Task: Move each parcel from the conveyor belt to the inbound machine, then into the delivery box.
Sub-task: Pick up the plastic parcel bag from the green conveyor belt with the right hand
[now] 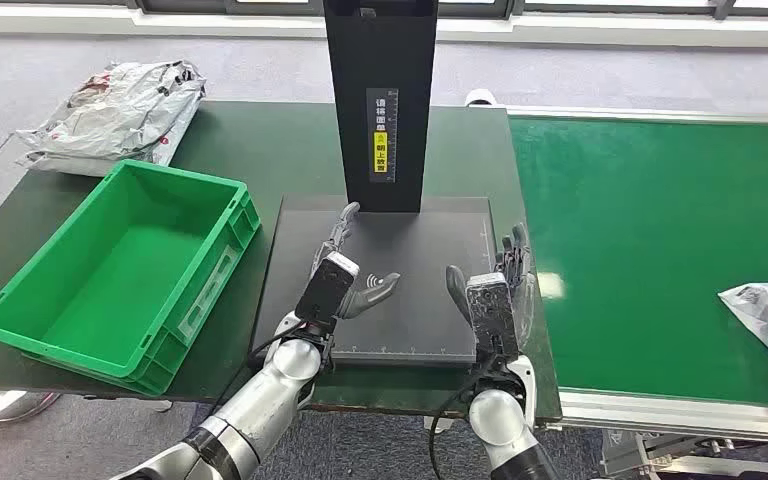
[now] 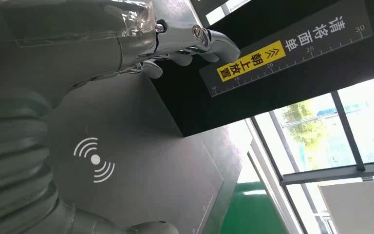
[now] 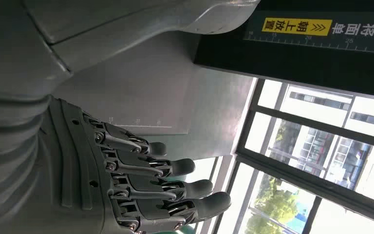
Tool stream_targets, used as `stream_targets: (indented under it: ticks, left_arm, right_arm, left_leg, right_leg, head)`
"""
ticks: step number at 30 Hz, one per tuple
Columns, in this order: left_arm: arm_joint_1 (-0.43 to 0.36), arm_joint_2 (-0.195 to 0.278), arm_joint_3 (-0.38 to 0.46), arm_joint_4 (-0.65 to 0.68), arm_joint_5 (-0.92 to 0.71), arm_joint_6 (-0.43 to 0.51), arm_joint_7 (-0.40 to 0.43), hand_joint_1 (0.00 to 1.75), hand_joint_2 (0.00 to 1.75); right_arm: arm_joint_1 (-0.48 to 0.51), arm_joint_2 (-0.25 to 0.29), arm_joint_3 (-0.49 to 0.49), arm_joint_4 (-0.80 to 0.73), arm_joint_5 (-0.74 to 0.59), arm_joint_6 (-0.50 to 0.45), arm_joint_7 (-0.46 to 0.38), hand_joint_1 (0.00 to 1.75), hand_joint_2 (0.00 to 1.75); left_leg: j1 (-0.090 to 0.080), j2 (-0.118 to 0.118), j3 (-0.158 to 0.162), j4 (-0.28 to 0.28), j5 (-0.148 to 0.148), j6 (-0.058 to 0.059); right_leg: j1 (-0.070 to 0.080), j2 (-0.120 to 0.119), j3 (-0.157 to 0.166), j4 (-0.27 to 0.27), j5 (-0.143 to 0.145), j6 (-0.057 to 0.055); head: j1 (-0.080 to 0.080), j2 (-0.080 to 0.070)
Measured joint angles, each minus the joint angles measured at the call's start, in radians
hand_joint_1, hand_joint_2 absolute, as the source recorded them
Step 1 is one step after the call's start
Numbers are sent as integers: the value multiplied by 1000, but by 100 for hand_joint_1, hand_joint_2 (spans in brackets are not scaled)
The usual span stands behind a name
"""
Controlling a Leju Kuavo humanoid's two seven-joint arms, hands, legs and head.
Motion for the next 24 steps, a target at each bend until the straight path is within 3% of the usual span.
stream_targets:
  ticks: [8, 13, 24]
  left_arm:
    - [2, 7, 21, -4, 0, 25, 17, 0, 175]
    - [7, 10, 42, -18, -8, 47, 29, 0, 175]
    - [53, 22, 81, -71, -13, 73, 51, 0, 175]
  right_arm:
    - [-4, -20, -43, 0, 110, 62, 84, 0, 175]
    - [-37, -45, -95, 56, 251, 22, 142, 0, 175]
    - [-140, -171, -212, 318, 467, -51, 247, 0, 175]
  left_leg:
    - [0, 0, 0, 0, 0, 0]
    - [0, 0, 0, 0, 0, 0]
    - [0, -1, 0, 0, 0, 0]
  right_leg:
    - [0, 0, 0, 0, 0, 0]
    - [0, 0, 0, 0, 0, 0]
    - [0, 0, 0, 0, 0, 0]
  head:
    - [0, 0]
    - [0, 0]
    - [0, 0]
